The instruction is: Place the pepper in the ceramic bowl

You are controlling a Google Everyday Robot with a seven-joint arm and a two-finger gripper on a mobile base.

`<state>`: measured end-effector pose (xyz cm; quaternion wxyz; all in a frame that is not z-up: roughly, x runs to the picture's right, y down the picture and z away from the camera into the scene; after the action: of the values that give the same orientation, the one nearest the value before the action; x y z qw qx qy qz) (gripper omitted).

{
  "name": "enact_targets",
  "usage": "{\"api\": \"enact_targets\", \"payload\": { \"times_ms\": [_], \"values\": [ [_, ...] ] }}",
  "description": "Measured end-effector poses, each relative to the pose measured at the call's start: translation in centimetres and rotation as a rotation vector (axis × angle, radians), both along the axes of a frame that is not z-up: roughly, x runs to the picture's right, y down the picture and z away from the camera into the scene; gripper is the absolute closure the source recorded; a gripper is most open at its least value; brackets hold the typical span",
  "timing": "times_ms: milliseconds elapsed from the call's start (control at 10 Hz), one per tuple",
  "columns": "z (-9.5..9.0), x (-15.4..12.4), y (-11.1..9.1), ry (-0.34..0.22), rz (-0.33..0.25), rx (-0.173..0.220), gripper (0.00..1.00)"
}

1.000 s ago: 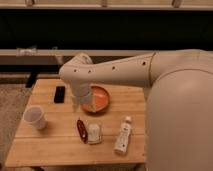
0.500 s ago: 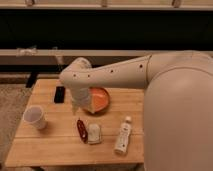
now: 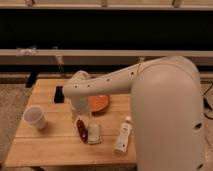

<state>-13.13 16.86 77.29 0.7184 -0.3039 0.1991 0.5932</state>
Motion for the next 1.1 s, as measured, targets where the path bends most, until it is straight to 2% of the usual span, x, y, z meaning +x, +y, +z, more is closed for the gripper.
{"api": "enact_targets", "payload": {
  "times_ms": [600,1000,1100],
  "values": [
    [1.9,-2.5,2.5,-0.053,-0.033,-0.056,0.35],
    [3.4,-3.0,3.7,-0.065,-0.037,-0.089,0.35],
    [3.6,-2.8,3.9,-0.063,-0.039,-0.094,0.39]
  ]
}}
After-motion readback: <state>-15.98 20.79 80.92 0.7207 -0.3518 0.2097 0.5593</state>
